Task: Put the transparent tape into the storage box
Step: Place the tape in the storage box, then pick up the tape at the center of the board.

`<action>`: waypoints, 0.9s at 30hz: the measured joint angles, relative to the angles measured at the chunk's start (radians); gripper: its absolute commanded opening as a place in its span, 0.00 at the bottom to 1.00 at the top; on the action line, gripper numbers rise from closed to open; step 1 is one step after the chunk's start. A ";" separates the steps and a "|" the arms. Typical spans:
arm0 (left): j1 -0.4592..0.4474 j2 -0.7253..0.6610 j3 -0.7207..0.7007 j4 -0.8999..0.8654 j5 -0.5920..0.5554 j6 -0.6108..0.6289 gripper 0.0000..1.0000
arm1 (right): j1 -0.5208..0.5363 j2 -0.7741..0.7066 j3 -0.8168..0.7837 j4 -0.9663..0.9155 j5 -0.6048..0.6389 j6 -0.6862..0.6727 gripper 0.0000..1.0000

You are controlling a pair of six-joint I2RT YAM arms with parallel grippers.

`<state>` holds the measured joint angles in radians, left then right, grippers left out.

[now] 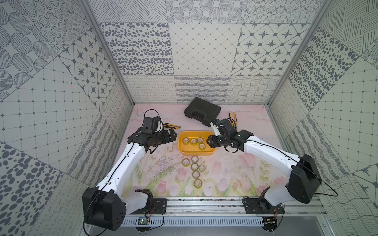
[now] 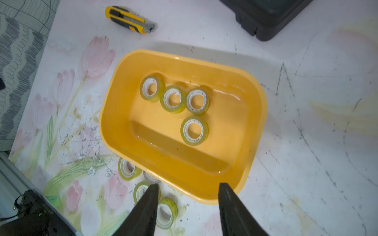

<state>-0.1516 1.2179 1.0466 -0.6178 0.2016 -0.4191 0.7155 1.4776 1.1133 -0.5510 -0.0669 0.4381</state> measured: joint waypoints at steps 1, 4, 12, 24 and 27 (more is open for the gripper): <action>0.000 0.001 0.000 0.000 -0.001 0.000 0.99 | 0.007 -0.008 -0.027 0.001 -0.005 0.006 0.50; -0.001 0.007 0.000 0.000 -0.003 0.002 0.99 | 0.040 -0.013 -0.108 0.005 -0.015 0.032 0.50; -0.002 0.019 0.001 -0.002 -0.014 0.003 0.99 | 0.166 0.048 -0.195 0.053 -0.033 0.117 0.49; -0.002 0.020 0.002 -0.004 -0.026 0.003 0.99 | 0.205 0.087 -0.237 0.113 -0.034 0.184 0.49; -0.002 0.020 0.002 -0.004 -0.026 0.003 0.99 | 0.216 0.108 -0.236 0.116 -0.030 0.185 0.49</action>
<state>-0.1532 1.2381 1.0481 -0.6216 0.1757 -0.4160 0.9310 1.5856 0.8772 -0.4351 -0.0971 0.6231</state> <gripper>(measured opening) 0.992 0.495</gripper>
